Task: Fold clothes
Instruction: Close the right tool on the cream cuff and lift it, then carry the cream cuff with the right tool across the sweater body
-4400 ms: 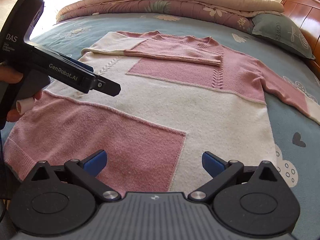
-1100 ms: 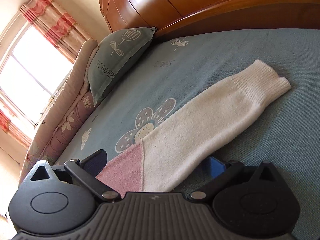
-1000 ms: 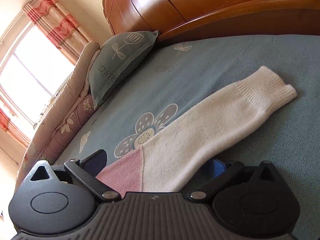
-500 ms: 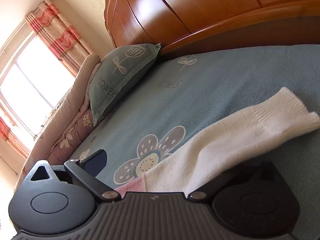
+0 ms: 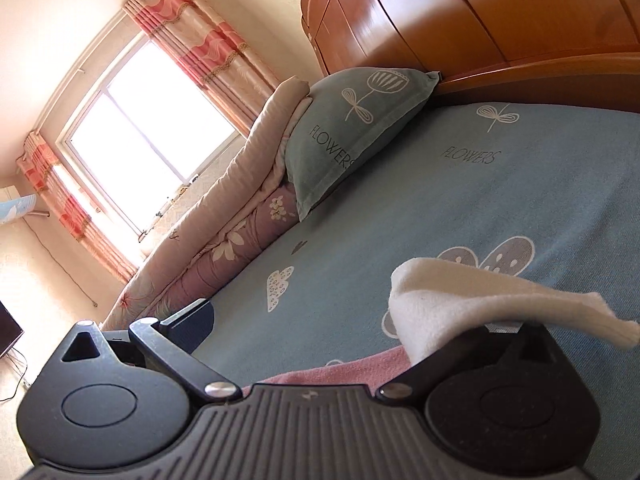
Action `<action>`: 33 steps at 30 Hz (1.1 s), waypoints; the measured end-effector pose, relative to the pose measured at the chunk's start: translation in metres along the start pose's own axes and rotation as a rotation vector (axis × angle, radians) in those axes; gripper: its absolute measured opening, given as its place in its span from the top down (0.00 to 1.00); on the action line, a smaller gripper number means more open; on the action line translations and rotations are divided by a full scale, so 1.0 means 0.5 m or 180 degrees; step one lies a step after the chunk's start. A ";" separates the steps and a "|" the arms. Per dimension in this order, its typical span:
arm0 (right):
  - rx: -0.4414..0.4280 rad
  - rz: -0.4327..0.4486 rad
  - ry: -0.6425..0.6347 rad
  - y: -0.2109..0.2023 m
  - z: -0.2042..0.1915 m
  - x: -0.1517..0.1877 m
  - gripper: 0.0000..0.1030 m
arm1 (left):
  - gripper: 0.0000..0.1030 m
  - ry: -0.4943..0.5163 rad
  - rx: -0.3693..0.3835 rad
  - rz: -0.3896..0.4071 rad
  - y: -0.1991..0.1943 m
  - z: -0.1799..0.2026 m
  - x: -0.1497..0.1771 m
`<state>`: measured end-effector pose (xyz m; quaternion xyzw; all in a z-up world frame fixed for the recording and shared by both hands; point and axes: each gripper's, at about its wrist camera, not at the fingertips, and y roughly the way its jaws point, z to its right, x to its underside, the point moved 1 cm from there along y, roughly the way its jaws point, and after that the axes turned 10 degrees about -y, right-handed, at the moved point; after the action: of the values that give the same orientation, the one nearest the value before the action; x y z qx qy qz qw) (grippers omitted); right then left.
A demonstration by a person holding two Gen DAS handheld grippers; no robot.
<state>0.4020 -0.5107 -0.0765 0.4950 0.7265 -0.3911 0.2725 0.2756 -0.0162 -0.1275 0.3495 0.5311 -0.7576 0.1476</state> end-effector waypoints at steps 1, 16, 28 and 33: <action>-0.0015 -0.0010 -0.0003 0.002 -0.010 0.001 0.00 | 0.01 0.0001 0.0002 -0.0004 0.000 0.000 0.000; 0.0198 -0.0484 -0.1049 0.055 -0.212 0.036 0.00 | 0.01 -0.0010 0.0008 -0.0078 -0.007 -0.003 -0.005; 0.0298 -0.0767 -0.1533 0.092 -0.301 0.068 0.00 | 0.01 -0.0050 -0.0048 -0.0080 -0.018 -0.017 -0.014; 0.0297 -0.0869 -0.1759 0.104 -0.342 0.090 0.00 | 0.01 -0.0129 -0.0064 -0.0059 -0.023 -0.028 -0.018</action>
<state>0.4328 -0.3340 -0.0341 0.2798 0.6659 -0.5767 0.3816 0.2804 -0.0001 -0.1156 0.3276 0.5388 -0.7605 0.1547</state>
